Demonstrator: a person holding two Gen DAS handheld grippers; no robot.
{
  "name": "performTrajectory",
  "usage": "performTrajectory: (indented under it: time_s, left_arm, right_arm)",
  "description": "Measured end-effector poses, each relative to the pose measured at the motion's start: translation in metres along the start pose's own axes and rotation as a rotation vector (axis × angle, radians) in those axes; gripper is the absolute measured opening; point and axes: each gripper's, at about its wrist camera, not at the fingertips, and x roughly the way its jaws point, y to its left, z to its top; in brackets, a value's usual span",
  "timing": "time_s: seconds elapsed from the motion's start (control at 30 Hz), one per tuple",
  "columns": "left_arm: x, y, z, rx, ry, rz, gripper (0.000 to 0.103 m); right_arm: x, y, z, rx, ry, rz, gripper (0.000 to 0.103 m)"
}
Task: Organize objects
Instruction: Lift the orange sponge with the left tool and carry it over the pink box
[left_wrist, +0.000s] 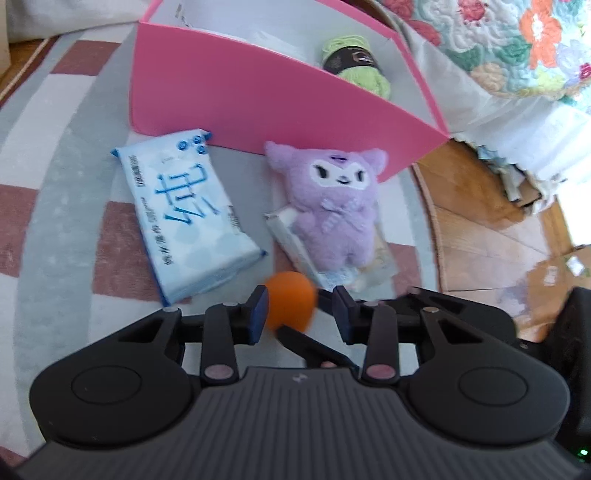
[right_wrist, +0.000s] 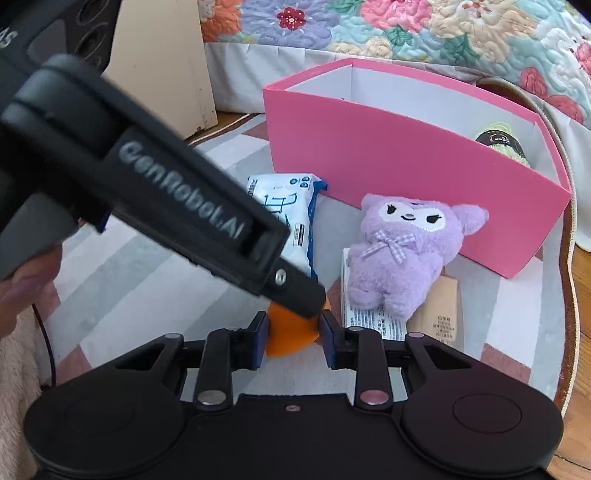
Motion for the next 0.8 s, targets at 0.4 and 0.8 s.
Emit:
performTrajectory:
  time_s: [0.4, 0.8]
  left_arm:
    - [0.016, 0.007, -0.006, -0.034, 0.045, 0.014, 0.035]
    - [-0.055, -0.018, -0.014, -0.038, -0.106, -0.046, 0.034]
  right_arm:
    - [0.003, -0.005, -0.008, 0.110, 0.004, 0.062, 0.036]
    - [-0.060, 0.015, 0.017, 0.027, -0.093, 0.051, 0.036]
